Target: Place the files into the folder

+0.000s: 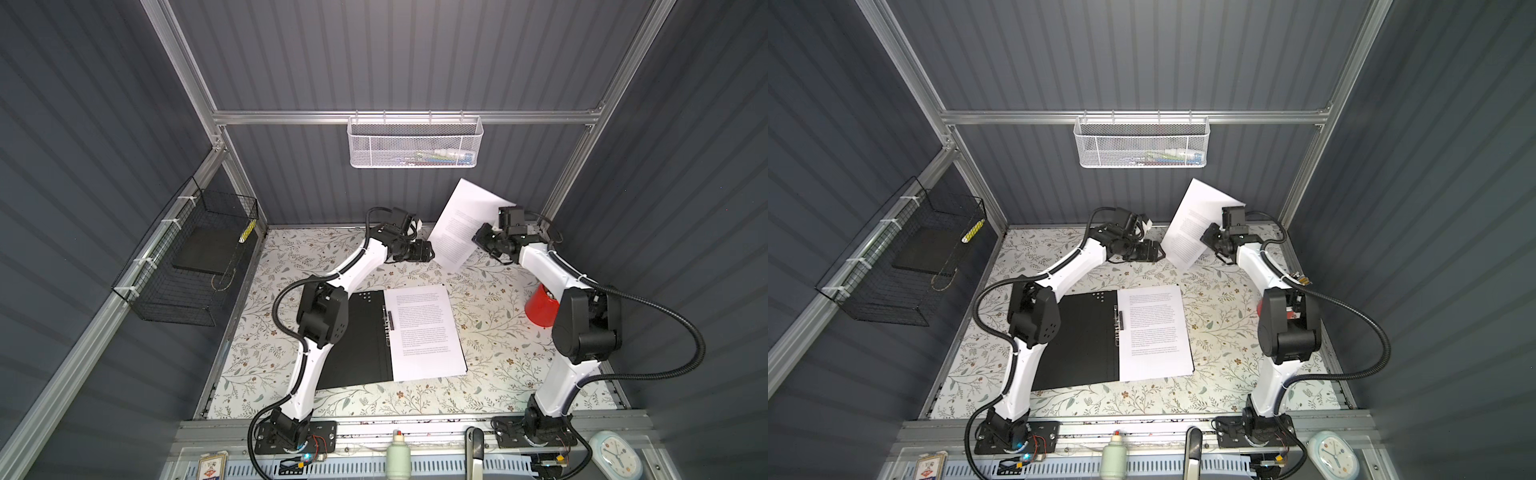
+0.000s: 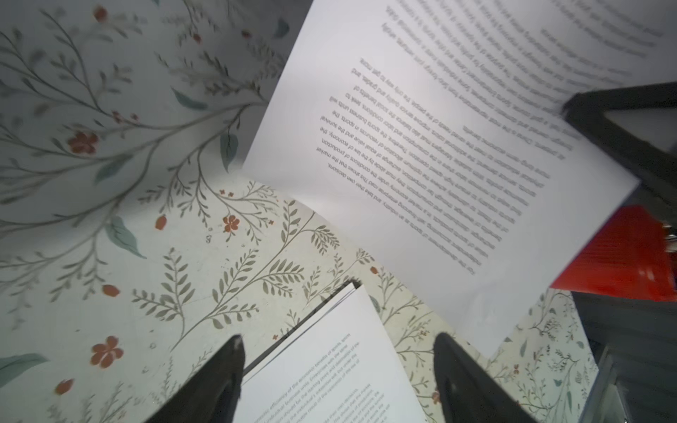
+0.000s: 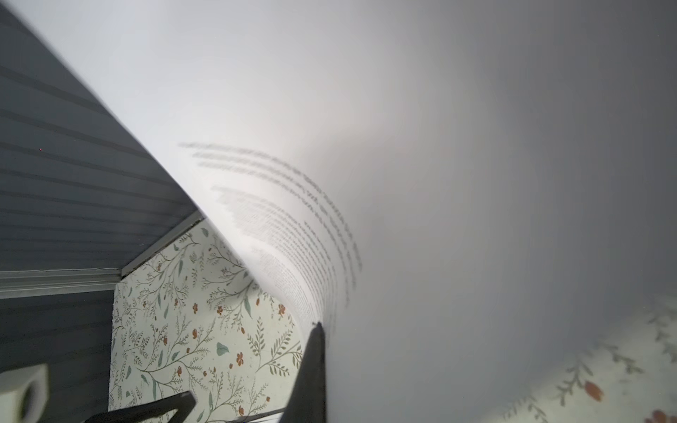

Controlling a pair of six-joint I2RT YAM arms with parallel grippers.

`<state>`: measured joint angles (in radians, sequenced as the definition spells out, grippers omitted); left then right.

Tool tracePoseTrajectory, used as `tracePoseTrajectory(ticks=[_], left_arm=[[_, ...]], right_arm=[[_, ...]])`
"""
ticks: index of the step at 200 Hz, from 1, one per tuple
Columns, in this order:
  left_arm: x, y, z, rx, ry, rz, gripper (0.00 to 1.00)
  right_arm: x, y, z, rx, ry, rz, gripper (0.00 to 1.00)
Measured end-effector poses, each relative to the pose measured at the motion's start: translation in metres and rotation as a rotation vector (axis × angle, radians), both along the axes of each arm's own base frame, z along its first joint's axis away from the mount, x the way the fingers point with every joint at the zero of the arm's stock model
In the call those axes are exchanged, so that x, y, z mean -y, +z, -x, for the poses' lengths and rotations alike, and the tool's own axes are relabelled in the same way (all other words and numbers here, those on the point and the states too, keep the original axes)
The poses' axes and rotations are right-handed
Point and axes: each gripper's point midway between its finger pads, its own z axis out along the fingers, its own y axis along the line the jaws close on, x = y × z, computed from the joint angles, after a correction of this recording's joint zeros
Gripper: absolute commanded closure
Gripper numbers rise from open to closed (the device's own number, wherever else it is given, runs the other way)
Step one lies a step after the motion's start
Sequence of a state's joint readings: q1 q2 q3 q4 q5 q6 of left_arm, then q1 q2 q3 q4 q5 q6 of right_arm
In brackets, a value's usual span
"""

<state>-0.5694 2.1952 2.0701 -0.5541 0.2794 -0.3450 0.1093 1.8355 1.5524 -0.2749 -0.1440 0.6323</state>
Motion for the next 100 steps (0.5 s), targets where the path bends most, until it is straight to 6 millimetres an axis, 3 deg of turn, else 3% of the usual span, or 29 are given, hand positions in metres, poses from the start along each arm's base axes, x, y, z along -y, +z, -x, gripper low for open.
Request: tracePoseTrajectory(ticks=[21,41,72,100], left_arm=[[-0.009,0.056,0.006,0.115,0.021,0.05,0.1],[-0.021,0.084,0.014,0.175,0.046,0.068,0.07],[-0.048,0.082,0.033,0.186,0.104,0.017,0.0],[-0.079,0.073,0.055,0.193,0.159,-0.052,0.0]], right_arm=[[0.002,0.034,0.004,0.048,0.027,0.044,1.0],[-0.001,0.053,0.014,0.055,0.066,0.079,1.0],[-0.027,0.071,0.037,0.037,0.174,0.127,1.0],[-0.081,0.085,0.069,0.011,0.364,0.108,1.0]])
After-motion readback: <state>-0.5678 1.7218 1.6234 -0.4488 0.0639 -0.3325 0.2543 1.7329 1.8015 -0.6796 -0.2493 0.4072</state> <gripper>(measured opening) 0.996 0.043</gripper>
